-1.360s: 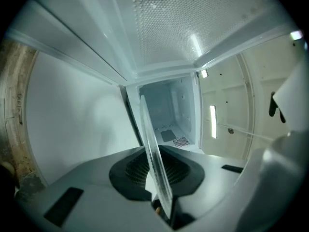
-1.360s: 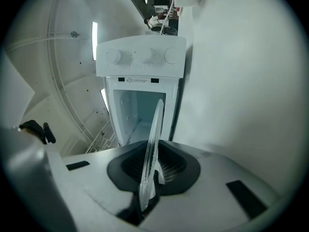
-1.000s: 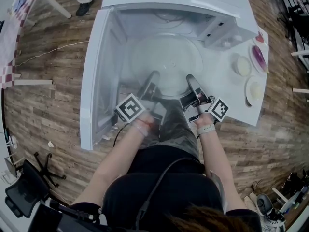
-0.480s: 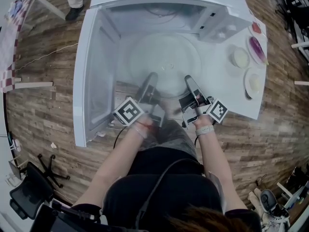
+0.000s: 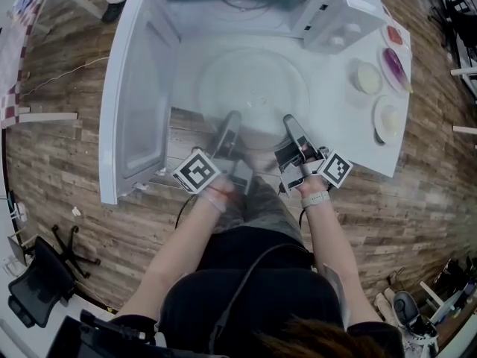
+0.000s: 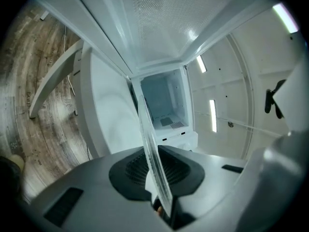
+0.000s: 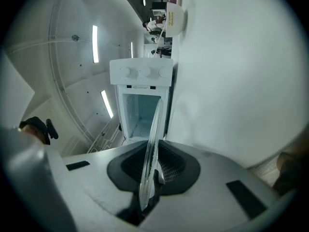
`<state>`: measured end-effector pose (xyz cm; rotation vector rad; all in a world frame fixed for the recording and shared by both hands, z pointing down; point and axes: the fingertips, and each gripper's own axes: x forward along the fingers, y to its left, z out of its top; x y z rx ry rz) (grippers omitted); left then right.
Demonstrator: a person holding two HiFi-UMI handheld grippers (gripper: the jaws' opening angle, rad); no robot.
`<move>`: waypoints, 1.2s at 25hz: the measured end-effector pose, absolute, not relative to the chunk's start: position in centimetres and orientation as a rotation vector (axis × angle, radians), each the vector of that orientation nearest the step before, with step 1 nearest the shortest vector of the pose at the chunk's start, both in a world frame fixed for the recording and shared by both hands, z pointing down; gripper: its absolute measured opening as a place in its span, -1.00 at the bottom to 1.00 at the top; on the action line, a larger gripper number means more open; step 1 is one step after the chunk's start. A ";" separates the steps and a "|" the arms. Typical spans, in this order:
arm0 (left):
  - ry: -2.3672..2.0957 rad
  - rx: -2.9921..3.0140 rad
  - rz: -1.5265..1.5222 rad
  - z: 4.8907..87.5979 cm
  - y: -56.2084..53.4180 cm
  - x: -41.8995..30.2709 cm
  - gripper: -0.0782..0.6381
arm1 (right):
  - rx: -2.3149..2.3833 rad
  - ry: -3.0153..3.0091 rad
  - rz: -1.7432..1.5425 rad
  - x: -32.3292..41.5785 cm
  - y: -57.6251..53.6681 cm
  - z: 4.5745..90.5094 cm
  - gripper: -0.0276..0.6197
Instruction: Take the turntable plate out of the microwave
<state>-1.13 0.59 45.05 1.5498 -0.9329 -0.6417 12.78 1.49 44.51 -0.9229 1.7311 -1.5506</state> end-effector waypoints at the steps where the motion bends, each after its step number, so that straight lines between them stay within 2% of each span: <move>1: -0.929 1.552 -0.646 45.0 0.9 -0.9 -0.64 | -0.927 1.729 -1.555 13.0 1.8 44.6 -0.77; 30: -0.967 1.476 -0.630 48.0 6.7 -1.0 -0.64 | -0.936 1.708 -1.624 13.0 7.2 47.5 -0.77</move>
